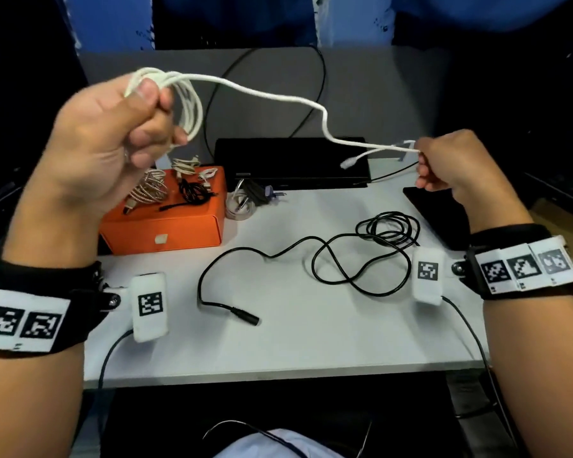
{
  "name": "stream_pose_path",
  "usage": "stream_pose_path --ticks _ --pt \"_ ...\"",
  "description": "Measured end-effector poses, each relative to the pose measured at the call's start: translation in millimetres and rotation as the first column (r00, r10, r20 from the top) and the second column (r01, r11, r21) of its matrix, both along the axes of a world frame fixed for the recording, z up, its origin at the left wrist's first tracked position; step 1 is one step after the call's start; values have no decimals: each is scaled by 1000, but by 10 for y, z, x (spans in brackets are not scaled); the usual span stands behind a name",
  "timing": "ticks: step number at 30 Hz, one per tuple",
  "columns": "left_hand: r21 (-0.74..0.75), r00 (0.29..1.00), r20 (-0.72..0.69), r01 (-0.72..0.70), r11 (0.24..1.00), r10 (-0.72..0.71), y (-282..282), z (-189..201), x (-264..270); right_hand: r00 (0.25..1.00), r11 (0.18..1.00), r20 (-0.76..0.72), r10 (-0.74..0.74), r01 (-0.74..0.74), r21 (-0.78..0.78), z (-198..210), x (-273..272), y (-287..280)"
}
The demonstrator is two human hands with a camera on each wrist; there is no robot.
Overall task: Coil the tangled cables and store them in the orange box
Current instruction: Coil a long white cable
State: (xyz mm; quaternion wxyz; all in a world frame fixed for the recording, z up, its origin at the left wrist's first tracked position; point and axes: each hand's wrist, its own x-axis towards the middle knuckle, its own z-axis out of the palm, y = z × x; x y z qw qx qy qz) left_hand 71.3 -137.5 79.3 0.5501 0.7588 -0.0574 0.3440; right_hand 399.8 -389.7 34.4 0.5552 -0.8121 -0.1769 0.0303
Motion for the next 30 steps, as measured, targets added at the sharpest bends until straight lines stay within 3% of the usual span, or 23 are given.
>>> stream_pose_path --ticks 3,6,9,12,15,17,19,21,23,25,28,30 --pt "35 995 -20 -94 995 94 80 10 -36 1000 990 -22 -20 16 -139 -109 162 -114" --pt "36 993 -64 -99 994 101 27 -6 -7 1000 926 0 16 -15 -376 -177 157 -137" --pt "93 979 -144 -130 987 142 -104 -33 71 992 889 76 103 -58 -455 -114 18 -54" --pt "130 969 -191 -133 983 156 -263 -84 171 935 947 331 128 -17 -320 112 -330 54" --pt "177 960 -229 -120 977 160 -426 -143 259 812 985 562 160 -169 -36 357 -914 132" --pt "171 963 -241 -77 982 118 -524 -180 296 682 949 676 278 -306 -81 396 -1304 189" --pt "78 976 -214 48 996 -30 -622 -206 315 584 899 695 418 -377 -224 312 -1536 276" --pt "-77 970 -166 167 983 -178 -681 -225 330 571 859 663 485 -454 -238 163 -1597 387" --pt "-209 955 -126 239 948 -268 -692 -253 350 601 839 641 478 -529 -130 53 -1585 476" --pt "-276 939 -120 281 919 -323 -662 -277 363 632 813 619 467 -582 -20 3 -1576 520" --pt "-365 917 -109 323 874 -384 -645 -273 356 658 811 602 452 -584 28 -17 -1573 558" --pt "-479 901 -31 366 798 -432 -683 -263 363 679 801 561 474 -597 45 -17 -1559 580"
